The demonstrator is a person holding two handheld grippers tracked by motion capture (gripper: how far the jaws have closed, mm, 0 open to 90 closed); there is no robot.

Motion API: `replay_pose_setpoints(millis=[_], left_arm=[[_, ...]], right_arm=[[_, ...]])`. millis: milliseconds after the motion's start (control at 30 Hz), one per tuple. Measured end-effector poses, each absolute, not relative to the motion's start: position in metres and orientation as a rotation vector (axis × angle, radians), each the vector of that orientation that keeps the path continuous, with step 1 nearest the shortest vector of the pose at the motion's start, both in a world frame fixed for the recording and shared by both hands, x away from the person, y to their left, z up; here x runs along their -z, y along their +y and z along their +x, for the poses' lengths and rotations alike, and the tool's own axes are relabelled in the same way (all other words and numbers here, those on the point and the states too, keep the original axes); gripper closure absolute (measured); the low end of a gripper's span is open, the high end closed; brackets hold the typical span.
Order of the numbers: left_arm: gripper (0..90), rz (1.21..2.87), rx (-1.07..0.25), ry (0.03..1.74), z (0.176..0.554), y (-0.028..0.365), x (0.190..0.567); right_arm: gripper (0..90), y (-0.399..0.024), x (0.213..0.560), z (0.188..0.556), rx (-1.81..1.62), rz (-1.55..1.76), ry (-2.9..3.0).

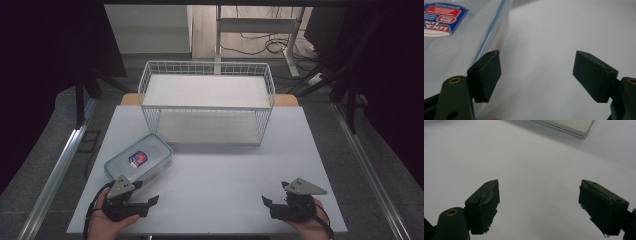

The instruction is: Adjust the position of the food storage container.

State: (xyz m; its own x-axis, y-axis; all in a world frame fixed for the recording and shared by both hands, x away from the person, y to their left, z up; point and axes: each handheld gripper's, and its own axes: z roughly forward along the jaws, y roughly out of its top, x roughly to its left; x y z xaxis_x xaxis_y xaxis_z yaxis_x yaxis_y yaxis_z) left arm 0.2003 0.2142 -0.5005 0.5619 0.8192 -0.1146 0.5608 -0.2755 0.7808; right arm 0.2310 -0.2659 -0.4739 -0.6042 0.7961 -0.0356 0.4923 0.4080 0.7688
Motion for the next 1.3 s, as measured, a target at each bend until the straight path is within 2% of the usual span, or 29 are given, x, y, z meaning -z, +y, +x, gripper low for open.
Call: replay_pose_setpoints(millis=[1033, 1300], left_arm=[[23.4, 1.979, -0.427, 1.087, 0.194, 0.212, 0.494], [23.6, 1.962, -0.406, 1.074, 0.193, 0.217, 0.47]], right_arm=[[22.4, -0.263, 0.472, 0.234, -1.066, 1.092, 2.285], [22.5, -0.26, 0.469, 0.237, -1.075, 1.069, 2.294]])
